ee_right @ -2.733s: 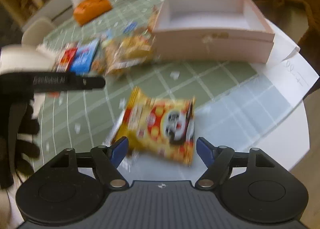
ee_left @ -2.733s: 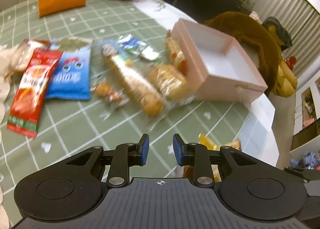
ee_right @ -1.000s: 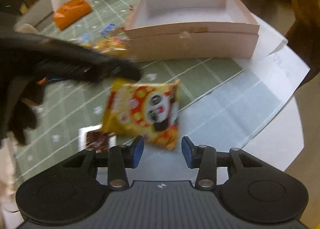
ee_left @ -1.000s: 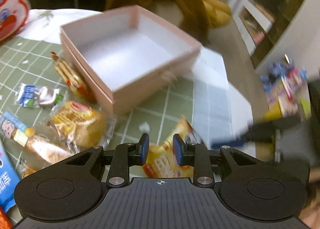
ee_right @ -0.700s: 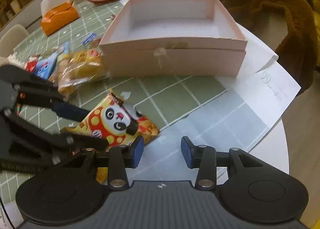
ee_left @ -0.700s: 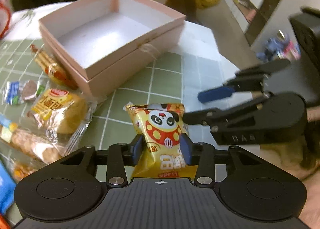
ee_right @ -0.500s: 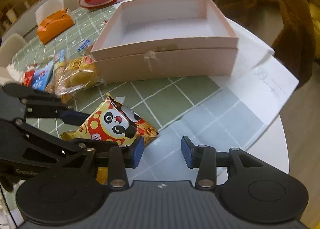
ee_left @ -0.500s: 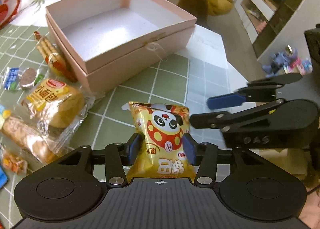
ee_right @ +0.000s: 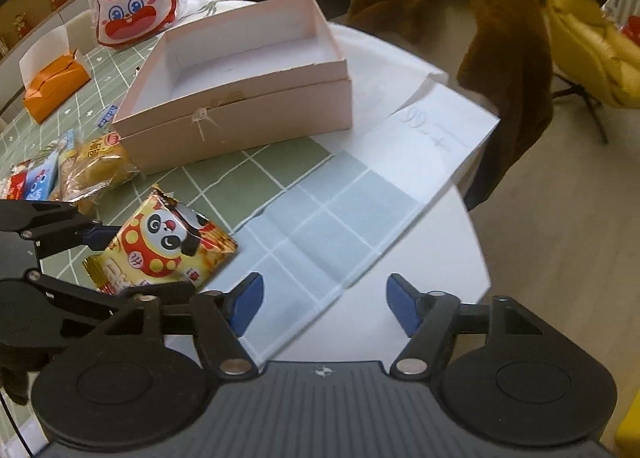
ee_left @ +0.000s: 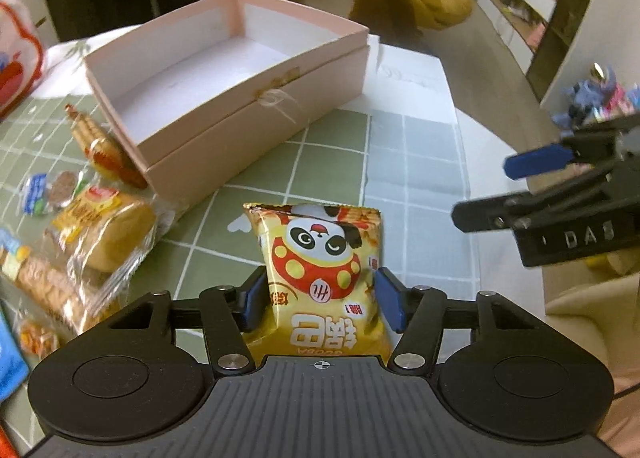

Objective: Organize snacks

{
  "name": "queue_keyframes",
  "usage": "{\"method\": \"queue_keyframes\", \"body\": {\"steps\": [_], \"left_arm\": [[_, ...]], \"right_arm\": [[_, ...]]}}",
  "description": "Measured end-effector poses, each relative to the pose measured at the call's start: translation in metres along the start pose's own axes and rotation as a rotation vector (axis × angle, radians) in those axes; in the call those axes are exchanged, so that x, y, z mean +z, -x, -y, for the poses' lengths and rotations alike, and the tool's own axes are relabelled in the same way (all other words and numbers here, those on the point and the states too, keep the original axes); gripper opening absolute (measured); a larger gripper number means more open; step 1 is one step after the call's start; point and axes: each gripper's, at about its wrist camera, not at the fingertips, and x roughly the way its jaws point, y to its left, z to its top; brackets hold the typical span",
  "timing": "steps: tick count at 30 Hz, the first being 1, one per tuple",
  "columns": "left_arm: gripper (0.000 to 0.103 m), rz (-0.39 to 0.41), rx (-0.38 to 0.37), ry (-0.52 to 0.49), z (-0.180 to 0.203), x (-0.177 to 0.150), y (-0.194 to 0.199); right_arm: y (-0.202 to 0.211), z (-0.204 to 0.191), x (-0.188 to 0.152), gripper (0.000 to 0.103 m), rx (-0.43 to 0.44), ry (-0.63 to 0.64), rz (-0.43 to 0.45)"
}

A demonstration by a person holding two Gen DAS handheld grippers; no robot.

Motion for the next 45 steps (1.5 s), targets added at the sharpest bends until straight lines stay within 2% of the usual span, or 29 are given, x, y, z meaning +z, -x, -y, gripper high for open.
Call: {"method": "queue_keyframes", "body": {"steps": [2, 4, 9, 13, 16, 20, 22, 24, 25, 26, 27, 30, 33, 34, 35, 40, 43, 45], "left_arm": [[0.055, 0.016, -0.022, 0.061, -0.007, -0.003, 0.002], [0.054, 0.041, -0.050, 0.147, -0.020, -0.011, 0.009], [0.053, 0.125, -0.041, 0.352, -0.051, -0.034, 0.039], [0.053, 0.187, 0.025, 0.517, -0.076, -0.057, 0.076], [0.053, 0.191, 0.110, 0.613, -0.092, -0.076, 0.099], [0.053, 0.191, 0.156, 0.691, -0.101, -0.103, 0.120], [0.053, 0.193, 0.162, 0.718, -0.102, -0.116, 0.128], [0.053, 0.194, 0.163, 0.745, -0.103, -0.129, 0.134], [0.053, 0.191, 0.164, 0.757, -0.104, -0.135, 0.136], [0.053, 0.188, 0.163, 0.766, -0.104, -0.139, 0.139], [0.053, 0.186, 0.161, 0.773, -0.104, -0.144, 0.140], [0.053, 0.182, 0.153, 0.777, -0.105, -0.151, 0.141], [0.053, 0.178, 0.136, 0.761, -0.101, -0.153, 0.141], [0.053, 0.176, 0.127, 0.752, -0.098, -0.152, 0.140], [0.053, 0.175, 0.118, 0.741, -0.096, -0.151, 0.139], [0.053, 0.164, 0.082, 0.697, -0.085, -0.145, 0.132], [0.053, 0.160, 0.073, 0.684, -0.081, -0.144, 0.130], [0.053, 0.159, 0.071, 0.683, -0.080, -0.145, 0.130]], "right_arm": [[0.003, -0.004, -0.003, 0.076, -0.026, 0.021, 0.008], [0.007, -0.009, -0.005, 0.078, -0.042, 0.046, 0.018], [0.011, -0.034, -0.003, 0.082, 0.028, 0.096, 0.025], [0.005, -0.068, -0.001, 0.082, 0.142, 0.168, -0.034], [-0.003, -0.096, -0.005, 0.082, 0.233, 0.204, -0.095], [-0.009, -0.134, -0.016, 0.079, 0.286, 0.263, -0.123], [-0.012, -0.150, -0.021, 0.076, 0.277, 0.305, -0.125], [-0.011, -0.166, -0.027, 0.073, 0.230, 0.370, -0.090], [-0.010, -0.174, -0.031, 0.068, 0.206, 0.411, -0.076], [-0.008, -0.181, -0.035, 0.059, 0.181, 0.452, -0.060], [-0.007, -0.184, -0.037, 0.059, 0.184, 0.474, -0.051], [0.001, -0.182, -0.042, 0.057, 0.193, 0.479, -0.053], [0.010, -0.177, -0.043, 0.046, 0.188, 0.457, -0.039], [0.013, -0.174, -0.043, 0.015, 0.188, 0.446, -0.040], [0.015, -0.171, -0.043, 0.005, 0.182, 0.440, -0.048], [0.022, -0.155, -0.041, 0.005, 0.159, 0.389, -0.025], [0.027, -0.147, -0.040, 0.007, 0.193, 0.344, -0.022], [0.029, -0.143, -0.042, 0.023, 0.204, 0.334, -0.021]]}}
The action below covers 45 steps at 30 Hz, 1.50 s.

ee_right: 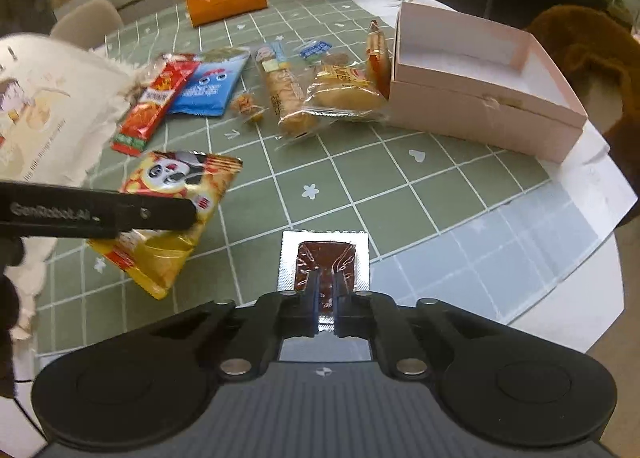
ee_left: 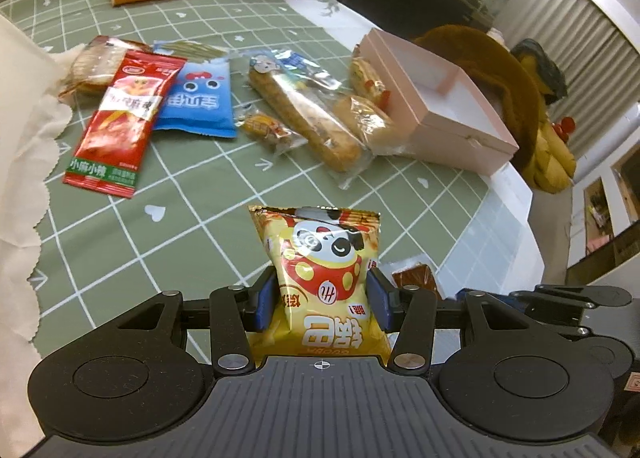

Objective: Organize snacks

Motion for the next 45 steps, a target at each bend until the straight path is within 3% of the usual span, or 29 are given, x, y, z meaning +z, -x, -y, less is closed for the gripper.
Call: {"method": "queue_keyframes", "body": {"steps": [2, 3, 10, 13, 14, 16, 21, 22, 23, 31, 33, 35, 38, 41, 45], "left_arm": [[0.053, -0.003, 0.000, 0.006, -0.002, -0.002, 0.000], [0.053, -0.005, 0.001, 0.012, -0.003, -0.004, 0.000], [0.053, -0.017, 0.001, 0.072, -0.016, -0.013, 0.002], [0.053, -0.018, 0.004, 0.092, -0.021, -0.015, 0.004], [0.053, -0.018, 0.007, 0.095, -0.022, -0.015, 0.005], [0.053, -0.015, 0.009, 0.105, -0.025, -0.015, 0.007], [0.053, 0.004, -0.010, 0.133, -0.029, -0.014, 0.010], [0.053, 0.006, -0.014, 0.135, -0.028, -0.014, 0.009], [0.053, 0.007, -0.016, 0.136, -0.028, -0.013, 0.009], [0.053, -0.005, -0.029, 0.119, -0.018, -0.006, -0.002], [0.053, -0.012, -0.036, 0.110, -0.013, -0.004, -0.006], [0.053, -0.020, -0.041, 0.100, -0.009, -0.002, -0.010], [0.053, -0.028, -0.046, 0.082, -0.002, 0.002, -0.013], [0.053, -0.036, -0.048, 0.067, 0.002, 0.002, -0.014], [0.053, -0.041, -0.046, 0.076, -0.002, -0.002, -0.011]], "right_arm": [[-0.001, -0.002, -0.004, 0.066, -0.009, 0.001, 0.006], [-0.001, -0.003, -0.008, 0.072, -0.017, 0.001, 0.014], [-0.022, -0.019, -0.015, 0.081, -0.119, 0.053, 0.015], [-0.031, -0.017, -0.011, 0.080, -0.086, 0.050, 0.012], [-0.032, -0.014, -0.008, 0.076, -0.063, 0.032, 0.003], [-0.028, -0.012, -0.004, 0.057, -0.053, 0.042, -0.009], [-0.016, -0.003, 0.002, 0.044, -0.033, 0.062, -0.046], [-0.014, -0.001, 0.003, 0.013, -0.021, 0.062, -0.053], [-0.013, 0.000, 0.005, 0.002, -0.022, 0.065, -0.068], [0.007, 0.031, 0.010, 0.002, -0.076, 0.025, -0.032], [0.006, 0.043, 0.009, 0.010, -0.089, -0.024, -0.044], [0.000, 0.055, 0.009, 0.041, -0.084, -0.128, -0.067], [-0.012, 0.061, 0.011, 0.059, -0.068, -0.288, -0.057], [-0.029, 0.051, 0.021, 0.068, -0.126, -0.357, -0.047], [-0.046, 0.034, 0.034, 0.073, -0.218, -0.287, -0.031]]}}
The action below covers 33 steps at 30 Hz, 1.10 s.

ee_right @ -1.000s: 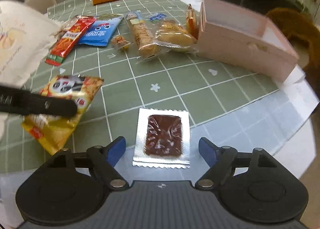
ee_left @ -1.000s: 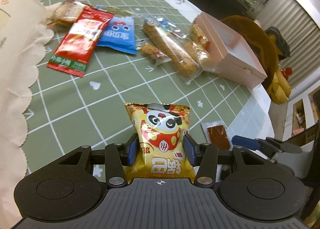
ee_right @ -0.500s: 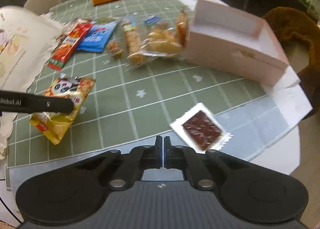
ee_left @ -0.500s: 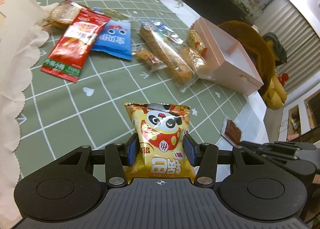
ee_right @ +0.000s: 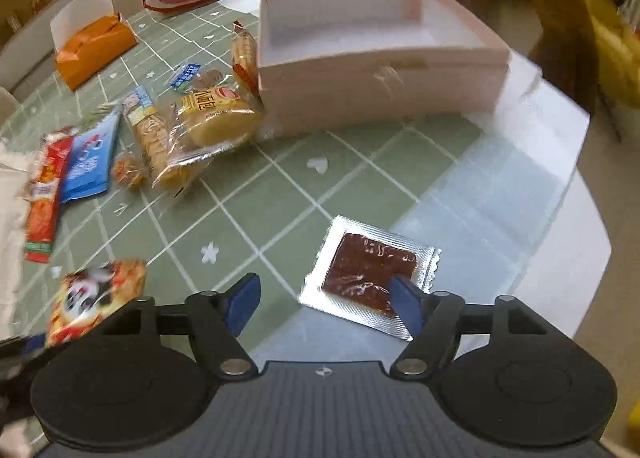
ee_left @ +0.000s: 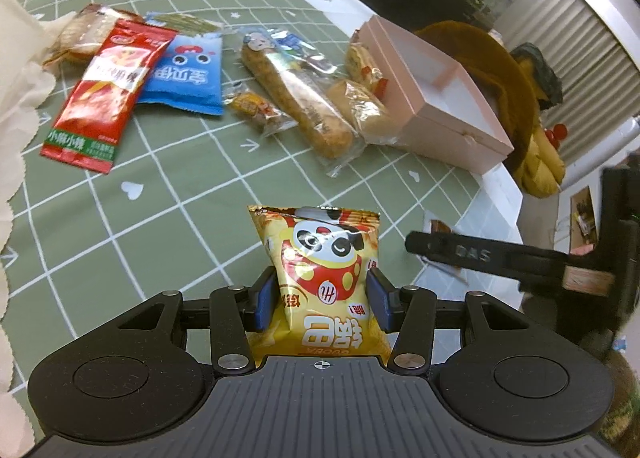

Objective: Organize snacks

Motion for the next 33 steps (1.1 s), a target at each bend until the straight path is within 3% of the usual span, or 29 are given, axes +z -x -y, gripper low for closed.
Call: {"method": "queue_keyframes", "body": {"steps": [3, 5, 7, 9, 11, 14, 21, 22, 23, 33], "left_arm": [[0.053, 0.007, 0.002, 0.030, -0.009, -0.002, 0.004], [0.053, 0.009, 0.005, 0.051, -0.015, -0.004, 0.005], [0.053, 0.008, 0.010, 0.063, -0.019, -0.004, 0.004], [0.053, 0.004, 0.012, 0.066, -0.020, -0.003, 0.002], [0.053, 0.001, 0.005, 0.058, -0.018, -0.002, 0.000], [0.053, -0.003, -0.009, 0.043, -0.013, 0.000, -0.003], [0.053, -0.018, -0.030, 0.005, 0.002, 0.004, -0.011], [0.053, -0.019, -0.031, 0.000, 0.005, 0.005, -0.012], [0.053, -0.019, -0.034, -0.006, 0.008, 0.006, -0.013], [0.053, -0.027, -0.048, -0.051, 0.035, 0.013, -0.024]], "right_arm": [[-0.004, -0.002, 0.000, 0.074, -0.044, 0.061, 0.002], [-0.008, 0.008, -0.002, 0.093, -0.064, 0.056, 0.014], [-0.016, 0.027, -0.001, 0.101, -0.031, -0.030, 0.006], [-0.017, 0.033, -0.001, 0.098, -0.029, -0.012, 0.045], [-0.013, 0.035, -0.001, 0.080, 0.000, 0.041, 0.056], [-0.005, 0.040, -0.003, 0.061, 0.043, 0.097, 0.038], [0.011, 0.056, -0.015, 0.056, 0.057, 0.122, 0.045], [0.015, 0.056, -0.015, 0.037, 0.062, 0.127, 0.053], [0.018, 0.057, -0.015, 0.006, 0.073, 0.132, 0.046], [0.037, 0.080, -0.006, 0.005, 0.085, 0.142, 0.078]]}}
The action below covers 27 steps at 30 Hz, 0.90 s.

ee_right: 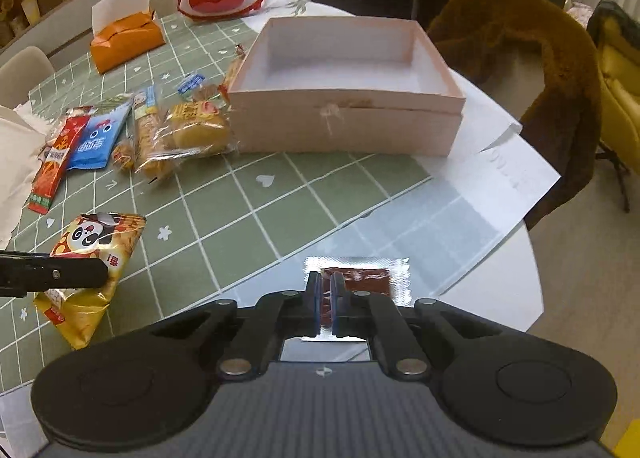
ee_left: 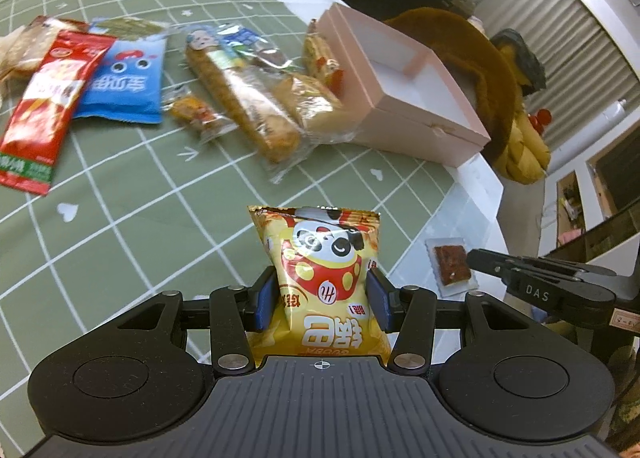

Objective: Organize snacks

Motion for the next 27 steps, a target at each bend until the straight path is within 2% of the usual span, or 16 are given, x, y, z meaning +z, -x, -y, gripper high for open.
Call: {"method": "queue_keyframes", "body": {"steps": [1, 3, 5, 6, 10, 11, 16, 17, 18, 19, 24, 26, 27], "left_arm": [[0.053, -0.003, -0.001, 0.000, 0.002, 0.001, -0.001], [0.053, -0.015, -0.011, -0.006, 0.007, 0.005, -0.008], [0.053, -0.032, -0.005, -0.025, 0.015, 0.010, -0.017], [0.053, -0.042, -0.002, -0.036, 0.020, 0.011, -0.022], [0.053, -0.082, 0.013, -0.086, 0.038, 0.019, -0.044], [0.053, -0.085, 0.019, -0.090, 0.040, 0.021, -0.048], [0.053, -0.100, 0.038, -0.106, 0.049, 0.022, -0.058], [0.053, -0.106, 0.040, -0.106, 0.049, 0.022, -0.060], [0.053, -0.111, 0.040, -0.104, 0.049, 0.022, -0.061], [0.053, -0.116, 0.039, -0.102, 0.049, 0.022, -0.062], [0.053, -0.116, 0.024, -0.096, 0.051, 0.021, -0.064], [0.053, -0.114, 0.019, -0.095, 0.052, 0.020, -0.061], [0.053, -0.112, 0.015, -0.096, 0.053, 0.020, -0.060]], "right_arm": [[0.000, 0.005, 0.000, 0.008, 0.000, -0.003, 0.001], [-0.003, 0.015, 0.001, 0.027, 0.004, -0.011, -0.002], [-0.008, 0.023, 0.001, 0.084, 0.010, -0.031, 0.009], [-0.011, 0.026, 0.000, 0.089, 0.013, -0.042, 0.020], [-0.032, 0.030, -0.007, 0.089, 0.060, -0.087, -0.023], [-0.036, 0.029, -0.009, 0.092, 0.074, -0.097, -0.028], [-0.038, 0.011, -0.023, 0.094, 0.021, -0.004, 0.053], [-0.038, 0.007, -0.026, 0.087, 0.001, 0.034, 0.061], [-0.035, 0.006, -0.029, 0.083, 0.019, 0.057, 0.074], [-0.031, 0.007, -0.029, 0.073, 0.027, 0.065, 0.070], [-0.022, 0.014, -0.026, 0.066, 0.031, 0.056, 0.036], [-0.018, 0.013, -0.023, 0.042, 0.027, 0.069, 0.033], [-0.017, 0.012, -0.022, 0.037, 0.027, 0.076, 0.029]]}}
